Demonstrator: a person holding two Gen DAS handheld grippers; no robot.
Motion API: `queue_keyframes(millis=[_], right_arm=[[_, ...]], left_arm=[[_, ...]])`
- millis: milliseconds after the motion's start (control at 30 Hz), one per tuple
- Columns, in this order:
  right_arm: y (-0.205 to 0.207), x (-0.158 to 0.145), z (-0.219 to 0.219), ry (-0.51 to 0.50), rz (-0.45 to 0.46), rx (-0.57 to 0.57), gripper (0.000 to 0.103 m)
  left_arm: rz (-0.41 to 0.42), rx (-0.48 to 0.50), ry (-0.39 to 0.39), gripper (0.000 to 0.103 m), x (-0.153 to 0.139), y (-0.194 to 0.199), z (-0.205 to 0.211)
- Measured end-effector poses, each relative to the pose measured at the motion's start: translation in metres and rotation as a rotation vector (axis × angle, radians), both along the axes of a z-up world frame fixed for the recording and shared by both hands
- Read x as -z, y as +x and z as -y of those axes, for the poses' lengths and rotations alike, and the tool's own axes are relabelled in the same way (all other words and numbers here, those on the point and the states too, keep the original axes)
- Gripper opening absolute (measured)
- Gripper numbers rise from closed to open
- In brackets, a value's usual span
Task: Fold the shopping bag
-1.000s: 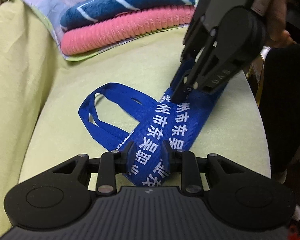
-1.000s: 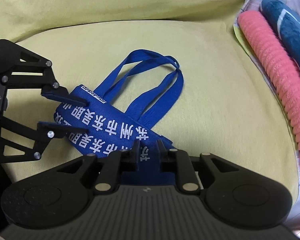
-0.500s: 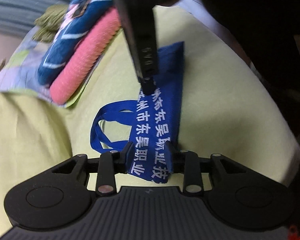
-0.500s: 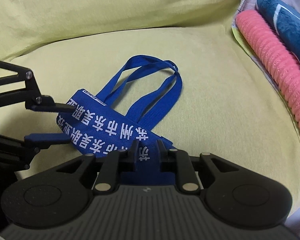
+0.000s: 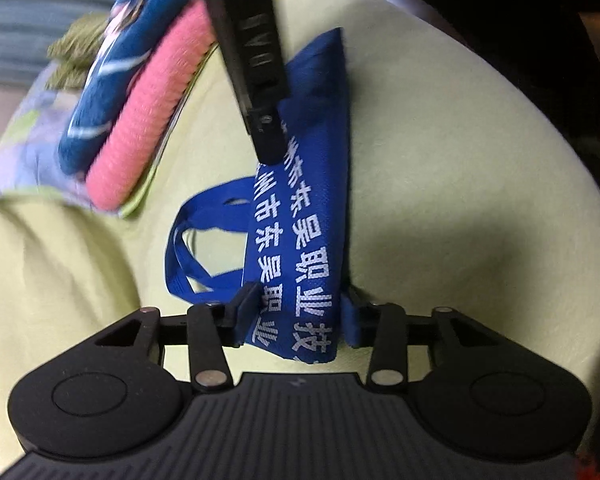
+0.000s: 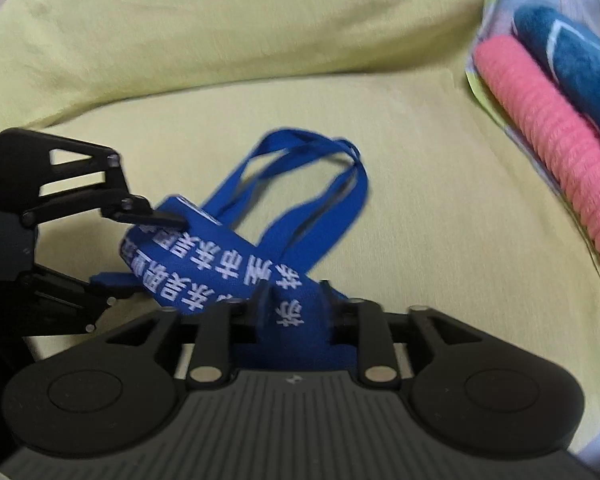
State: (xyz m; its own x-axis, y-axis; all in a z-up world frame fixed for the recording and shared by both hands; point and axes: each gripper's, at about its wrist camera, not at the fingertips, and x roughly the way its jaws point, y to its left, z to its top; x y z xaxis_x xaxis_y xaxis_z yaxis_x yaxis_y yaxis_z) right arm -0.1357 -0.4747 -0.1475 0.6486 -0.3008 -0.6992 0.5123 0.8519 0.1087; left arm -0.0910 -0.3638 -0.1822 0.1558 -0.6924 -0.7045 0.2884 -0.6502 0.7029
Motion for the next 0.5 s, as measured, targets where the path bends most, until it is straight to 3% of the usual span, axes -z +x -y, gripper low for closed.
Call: queue_keyframes(millis=[267, 300, 500], right_arm=[[-0.006, -0.014, -0.019, -0.142, 0.000, -0.113, 0.040], [-0.010, -0.017, -0.023, -0.178, -0.004, -0.139, 0.045], [-0.016, -0.013, -0.057, -0.452, -0.159, -0.372, 0.062]], left_arm=[[-0.092, -0.064, 0.043, 0.047, -0.013, 0.005, 0.004], [-0.097, -0.066, 0.048, 0.047, -0.013, 0.006, 0.005], [-0.123, -0.072, 0.077, 0.047, -0.016, 0.009, 0.009]])
